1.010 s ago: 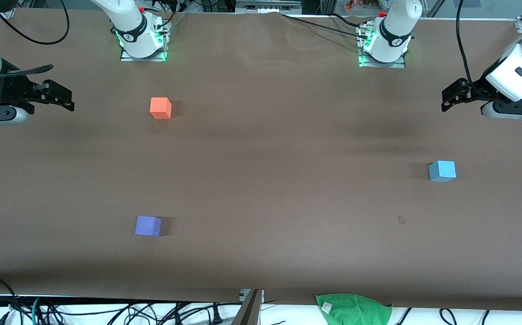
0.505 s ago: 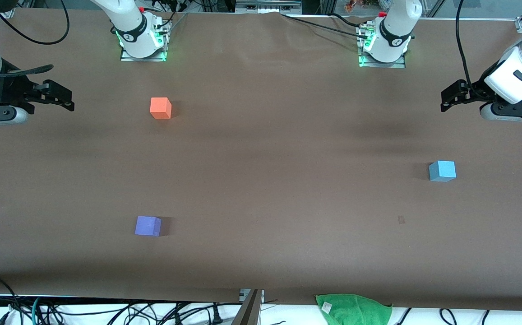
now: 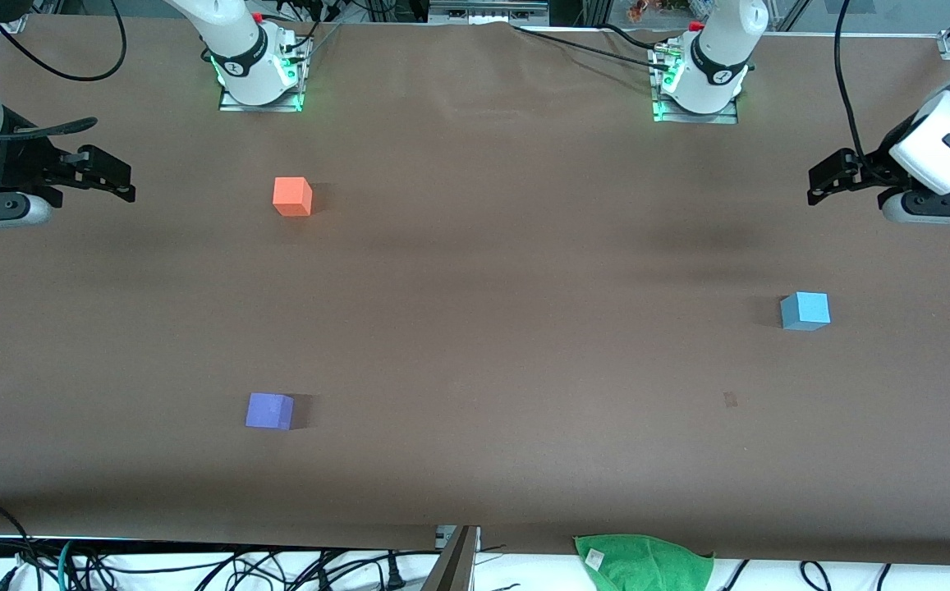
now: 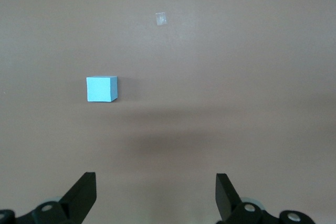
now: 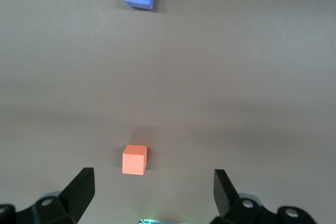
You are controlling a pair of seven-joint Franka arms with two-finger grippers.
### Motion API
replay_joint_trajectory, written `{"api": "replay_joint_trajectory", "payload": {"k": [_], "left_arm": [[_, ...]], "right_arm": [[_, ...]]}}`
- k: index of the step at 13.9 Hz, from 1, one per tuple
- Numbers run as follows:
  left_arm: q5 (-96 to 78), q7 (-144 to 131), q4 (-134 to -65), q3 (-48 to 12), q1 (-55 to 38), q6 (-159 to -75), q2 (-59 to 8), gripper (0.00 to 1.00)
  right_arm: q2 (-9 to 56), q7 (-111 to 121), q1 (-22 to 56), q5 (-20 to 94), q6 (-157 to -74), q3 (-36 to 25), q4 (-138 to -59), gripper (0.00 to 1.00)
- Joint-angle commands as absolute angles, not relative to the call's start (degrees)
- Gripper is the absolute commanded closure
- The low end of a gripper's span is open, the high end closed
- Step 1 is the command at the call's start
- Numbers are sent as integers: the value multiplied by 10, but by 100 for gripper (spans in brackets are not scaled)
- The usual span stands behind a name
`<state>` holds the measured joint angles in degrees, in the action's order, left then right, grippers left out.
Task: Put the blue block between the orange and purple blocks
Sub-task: 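Move the left gripper toward the light-blue cube, then lower the left gripper over the light-blue cube and grasp it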
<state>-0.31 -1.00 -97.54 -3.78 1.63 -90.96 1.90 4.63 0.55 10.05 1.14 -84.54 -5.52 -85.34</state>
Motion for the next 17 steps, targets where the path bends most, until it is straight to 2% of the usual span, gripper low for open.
{"api": "replay_joint_trajectory", "payload": {"k": [1, 5, 7, 10, 12, 17], "left_arm": [[-12, -8, -935, -39, 21, -897, -8, 0], [-6, -4, -860, -39, 40, -846, -79, 0], [-5, -1, -859, -39, 63, -857, -109, 0], [38, 43, -872, -39, 91, -924, -154, 0], [41, 59, -909, -40, 111, -984, -168, 0], [43, 87, -1061, -40, 127, -1187, -163, 0]], "right_arm": [[40, 5, 102, 8, -841, -54, -855, 0], [40, 5, 102, 8, -841, -54, -855, 0], [40, 5, 102, 8, -841, -54, -855, 0], [40, 5, 102, 8, -841, -54, -855, 0], [40, 5, 102, 8, -841, -54, -855, 0], [40, 5, 102, 8, -841, -54, -855, 0]]}}
